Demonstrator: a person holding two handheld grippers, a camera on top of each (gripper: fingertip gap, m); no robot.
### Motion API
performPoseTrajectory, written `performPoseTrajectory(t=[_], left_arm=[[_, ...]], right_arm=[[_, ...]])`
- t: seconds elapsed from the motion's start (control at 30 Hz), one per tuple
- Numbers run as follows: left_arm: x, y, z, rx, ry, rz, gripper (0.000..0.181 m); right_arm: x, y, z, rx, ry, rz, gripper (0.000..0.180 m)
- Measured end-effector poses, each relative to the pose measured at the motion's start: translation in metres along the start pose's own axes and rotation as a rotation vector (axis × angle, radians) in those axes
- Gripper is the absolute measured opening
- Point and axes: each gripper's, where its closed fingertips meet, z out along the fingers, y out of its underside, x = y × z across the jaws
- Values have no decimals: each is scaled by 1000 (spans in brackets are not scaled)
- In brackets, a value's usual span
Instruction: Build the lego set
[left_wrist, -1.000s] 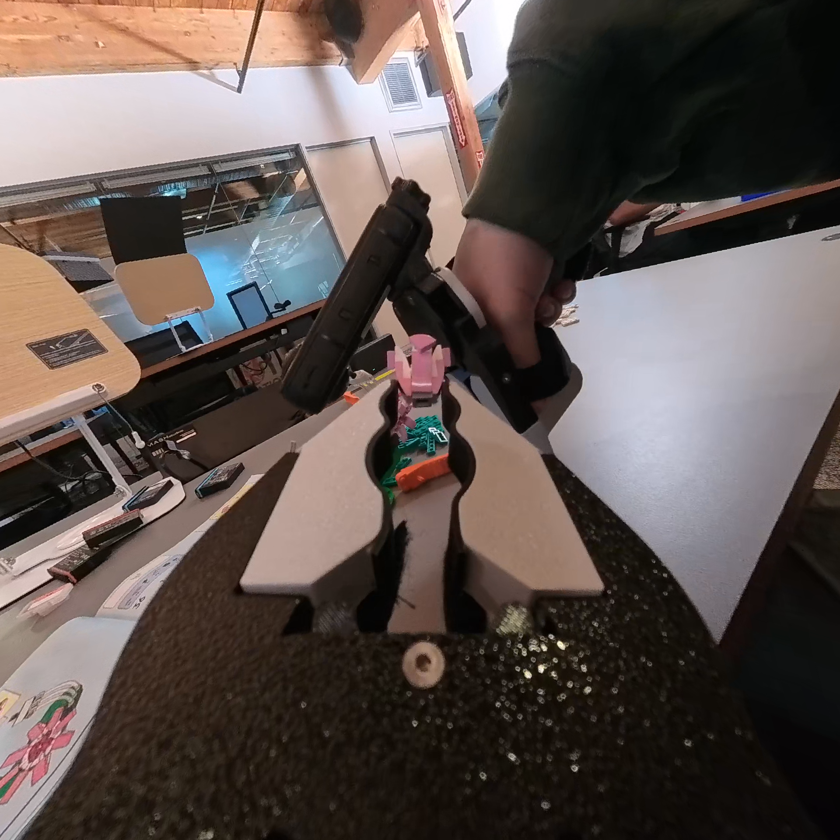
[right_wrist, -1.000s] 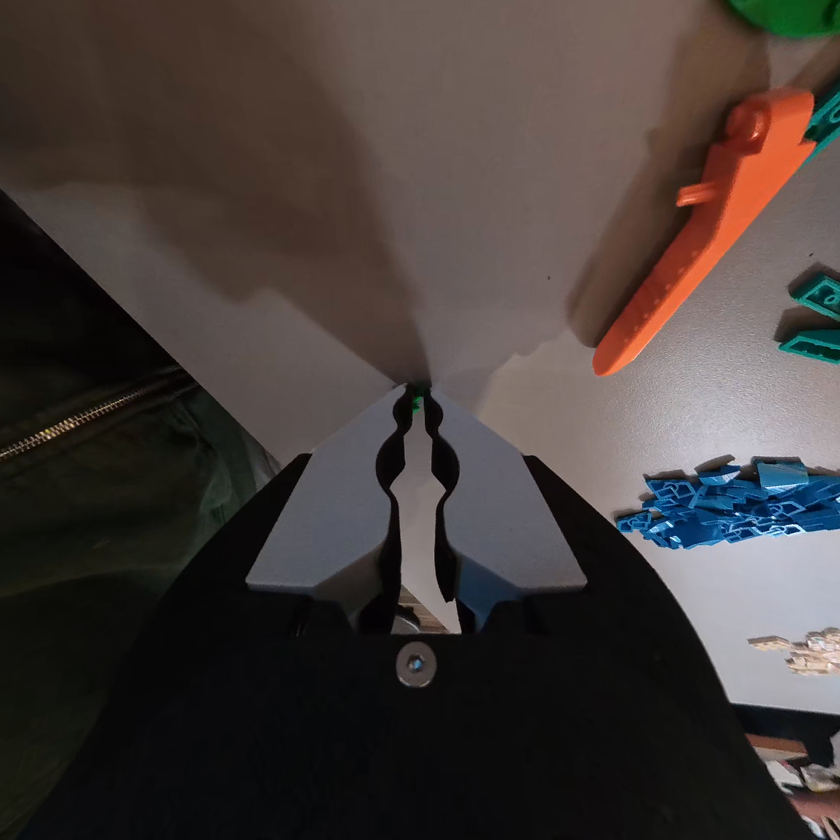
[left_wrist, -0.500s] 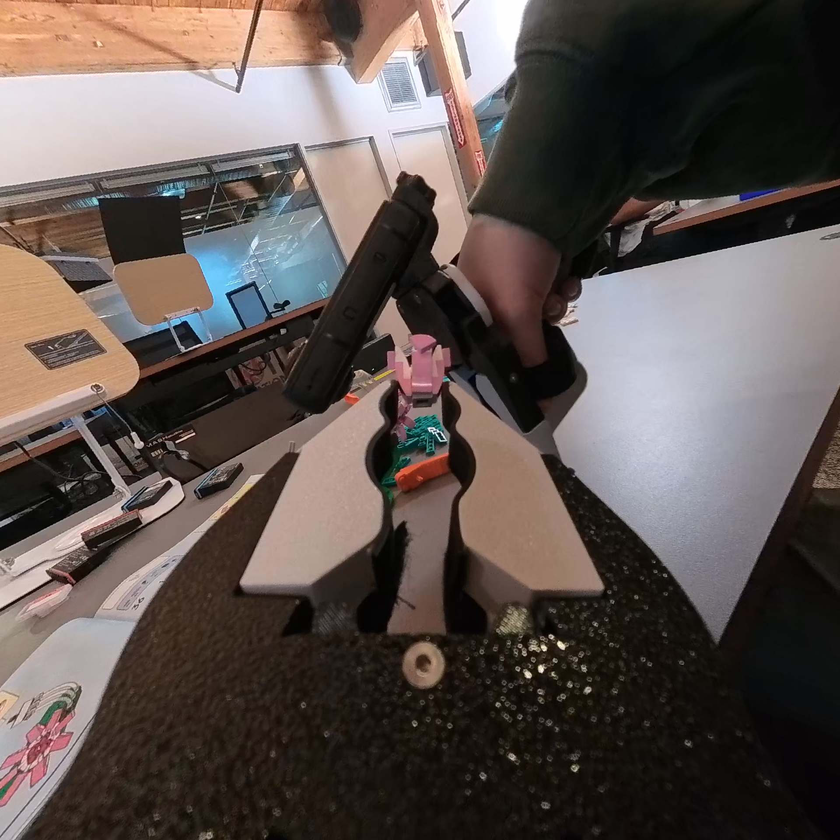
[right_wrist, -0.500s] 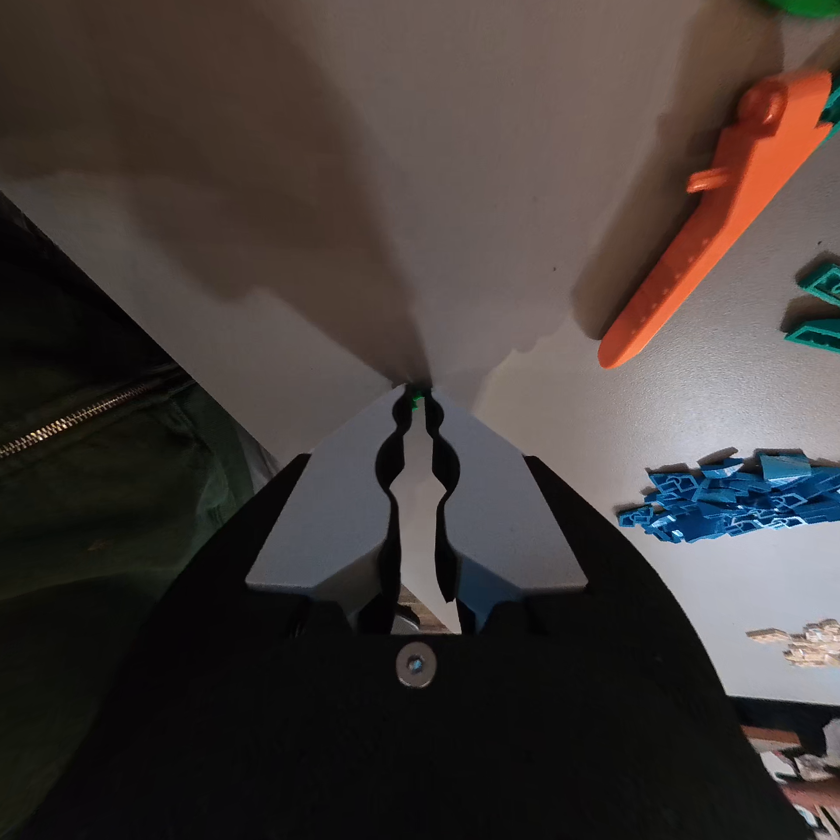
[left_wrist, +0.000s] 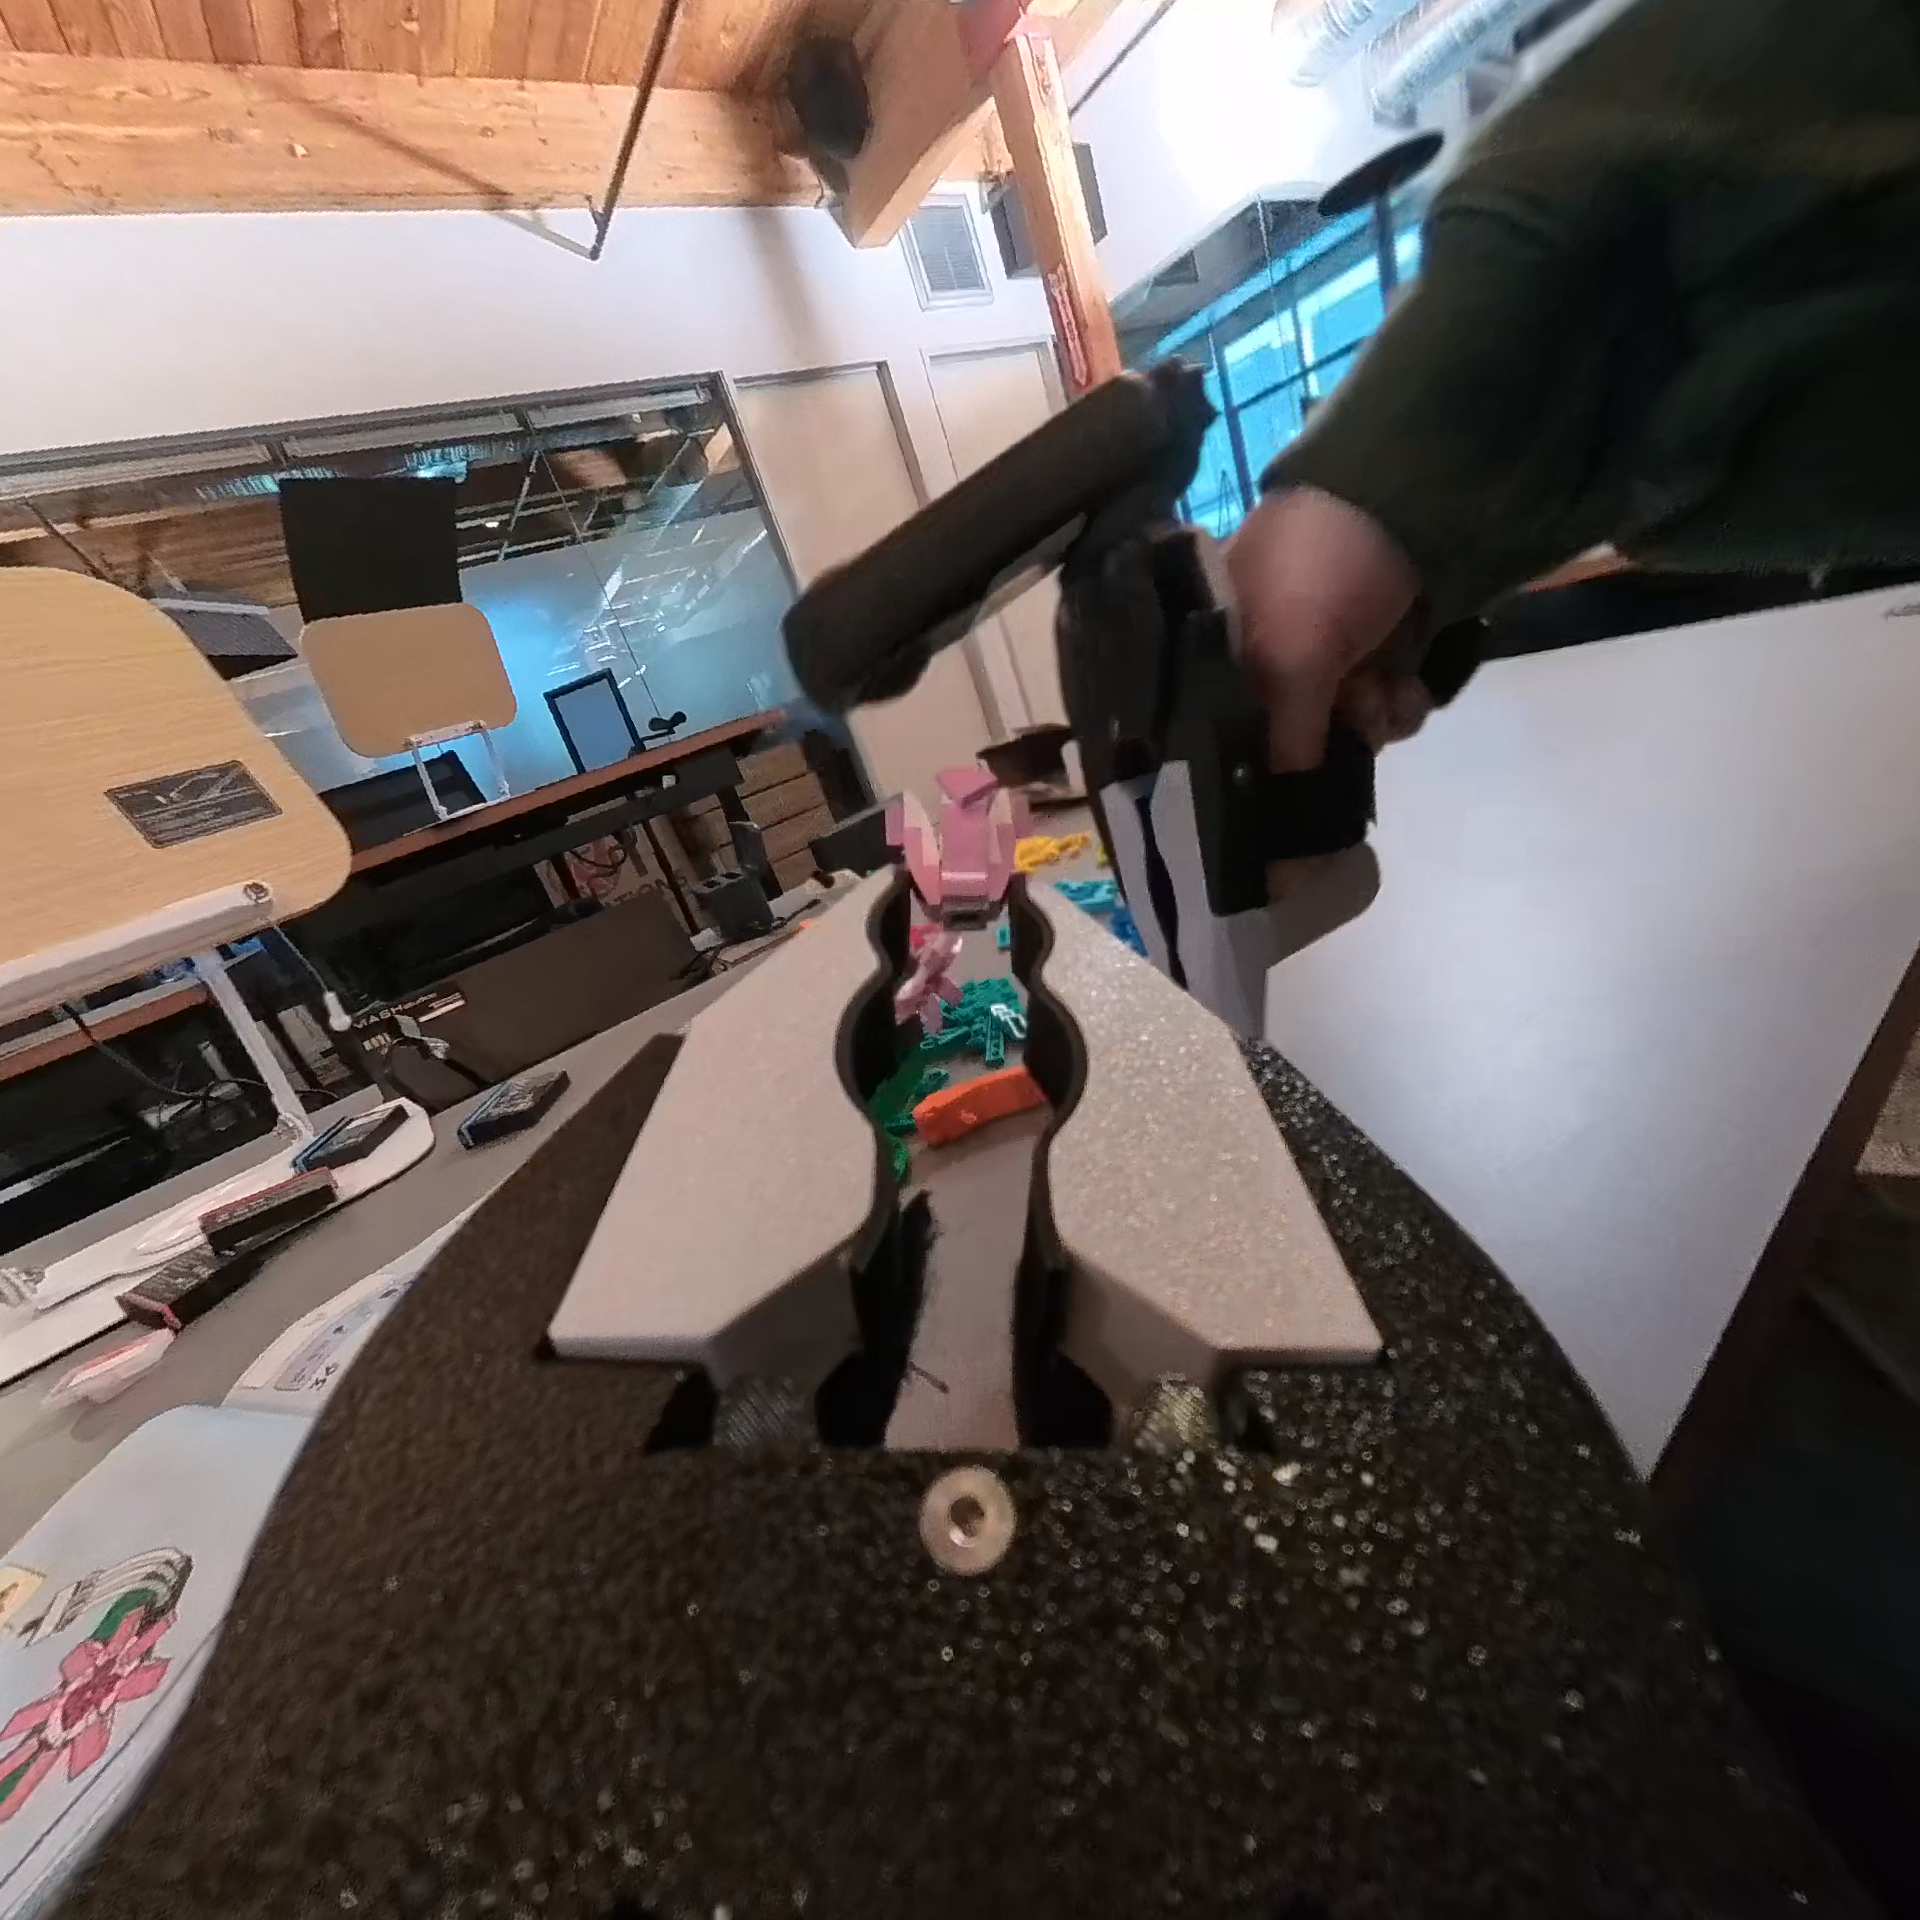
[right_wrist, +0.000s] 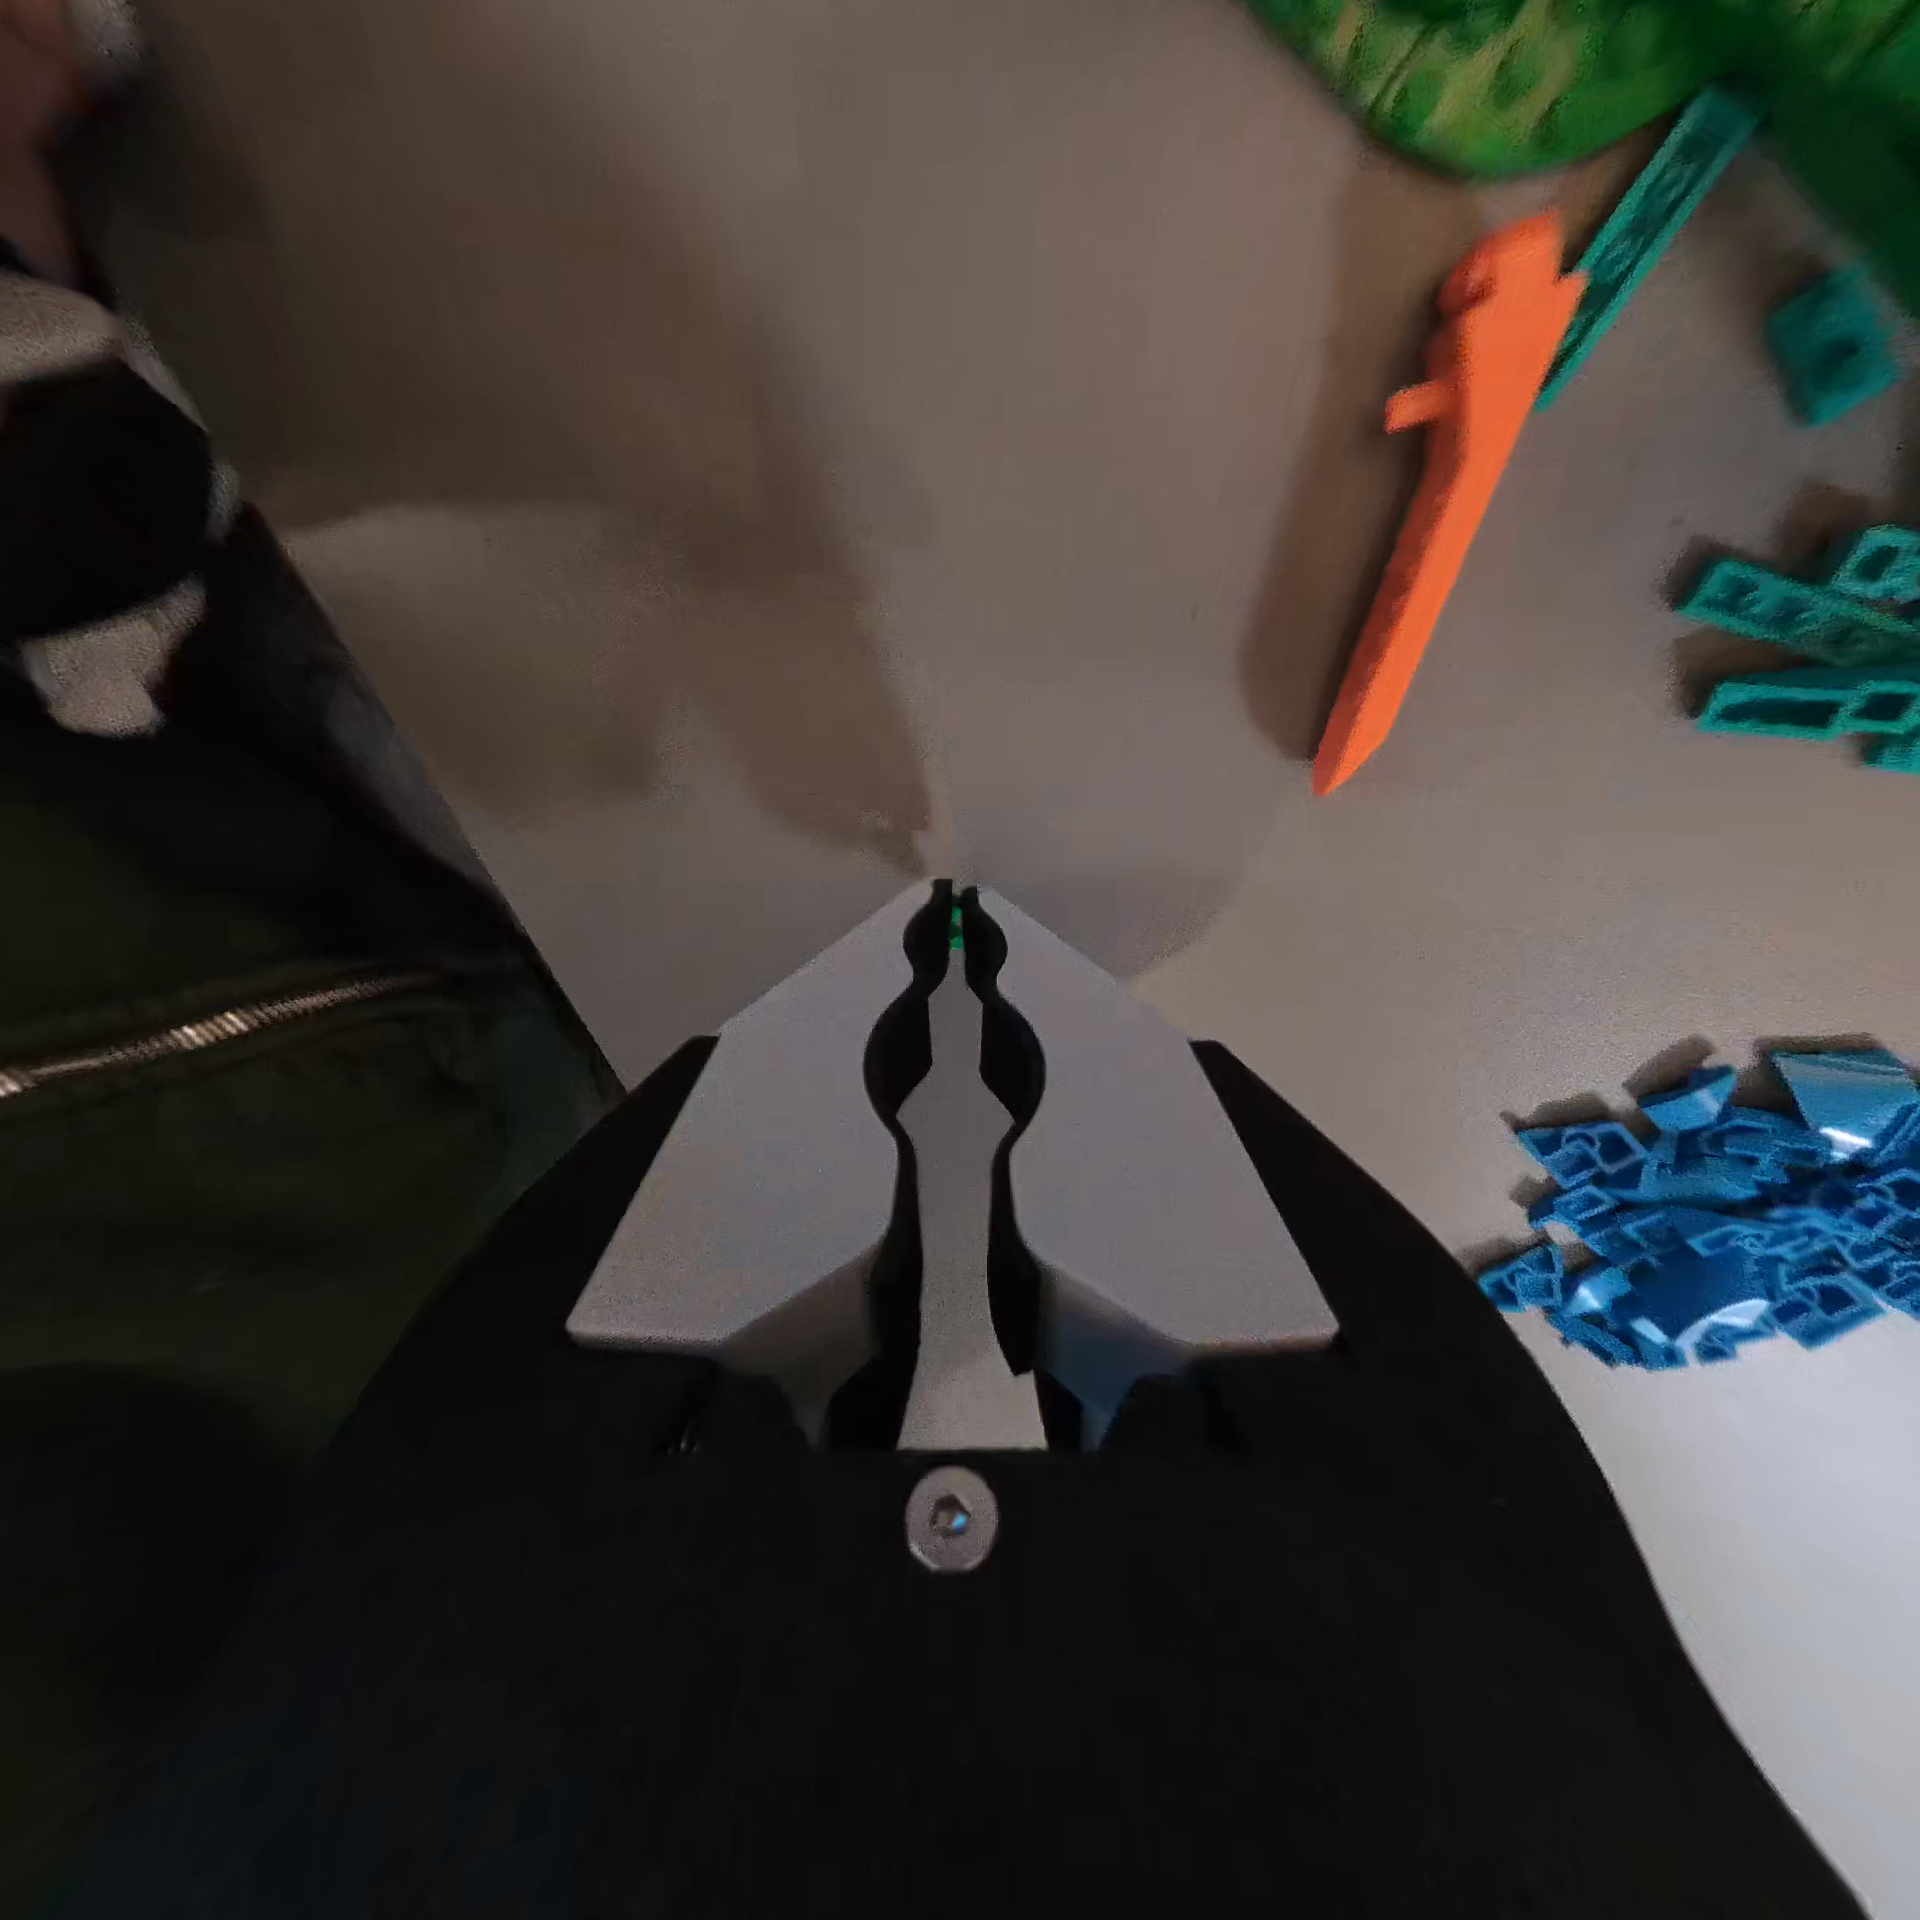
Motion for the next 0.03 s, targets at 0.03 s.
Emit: performPoseTrajectory(t=[0.03], left_arm=[[-2,-2,-1,9,-8,-14,16]], right_arm=[[-3,-8,-8,88,-12,-7,0]])
